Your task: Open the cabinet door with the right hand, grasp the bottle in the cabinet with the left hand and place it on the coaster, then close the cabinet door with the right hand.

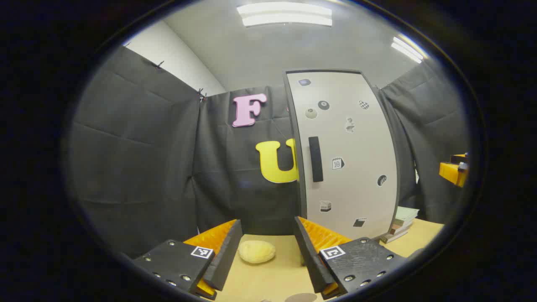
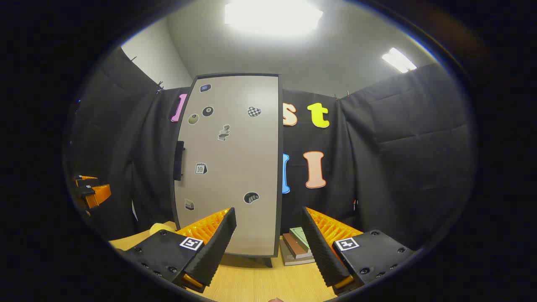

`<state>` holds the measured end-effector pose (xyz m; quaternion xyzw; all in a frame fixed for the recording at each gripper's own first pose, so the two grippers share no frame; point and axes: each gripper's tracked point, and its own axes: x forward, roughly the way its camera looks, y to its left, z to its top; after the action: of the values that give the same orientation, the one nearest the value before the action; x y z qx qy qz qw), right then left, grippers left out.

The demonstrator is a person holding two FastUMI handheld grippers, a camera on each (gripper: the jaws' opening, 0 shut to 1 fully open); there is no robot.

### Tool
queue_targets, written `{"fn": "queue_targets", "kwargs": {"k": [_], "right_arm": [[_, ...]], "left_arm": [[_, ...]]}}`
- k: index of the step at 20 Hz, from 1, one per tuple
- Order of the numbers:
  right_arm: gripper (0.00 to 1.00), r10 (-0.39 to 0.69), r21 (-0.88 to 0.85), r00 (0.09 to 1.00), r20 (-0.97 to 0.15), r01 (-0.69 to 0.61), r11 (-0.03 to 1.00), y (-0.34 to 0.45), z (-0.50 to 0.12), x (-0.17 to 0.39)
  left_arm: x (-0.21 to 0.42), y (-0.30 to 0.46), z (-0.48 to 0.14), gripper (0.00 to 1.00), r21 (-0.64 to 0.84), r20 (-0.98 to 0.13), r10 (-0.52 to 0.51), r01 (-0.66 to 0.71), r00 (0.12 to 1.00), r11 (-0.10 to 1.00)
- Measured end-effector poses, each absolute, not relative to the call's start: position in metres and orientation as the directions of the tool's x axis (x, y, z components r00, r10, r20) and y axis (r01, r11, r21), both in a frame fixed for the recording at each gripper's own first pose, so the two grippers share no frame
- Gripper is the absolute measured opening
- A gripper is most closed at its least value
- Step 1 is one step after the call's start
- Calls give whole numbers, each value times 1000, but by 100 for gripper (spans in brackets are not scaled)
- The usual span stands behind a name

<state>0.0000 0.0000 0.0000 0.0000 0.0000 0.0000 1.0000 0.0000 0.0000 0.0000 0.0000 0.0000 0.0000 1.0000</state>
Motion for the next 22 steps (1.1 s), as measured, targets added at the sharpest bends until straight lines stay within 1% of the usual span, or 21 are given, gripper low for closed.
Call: {"fn": "queue_targets", "kwargs": {"k": [4, 9, 22], "right_arm": [[97, -9, 3, 1000, -7, 9, 1000, -3, -2, -4], [98, -9, 7, 1000, -20, 9, 1000, -5, -4, -5], [98, 6, 11, 1000, -23, -6, 1000, -3, -3, 4]], "left_arm": [[-5, -3, 3, 80, 6, 13, -4, 4, 1000, 1000], [-15, -3, 2, 80, -2, 5, -10, 10, 1000, 1000], [-17, 9, 3, 80, 2, 7, 16, -16, 1000, 1000]]}}
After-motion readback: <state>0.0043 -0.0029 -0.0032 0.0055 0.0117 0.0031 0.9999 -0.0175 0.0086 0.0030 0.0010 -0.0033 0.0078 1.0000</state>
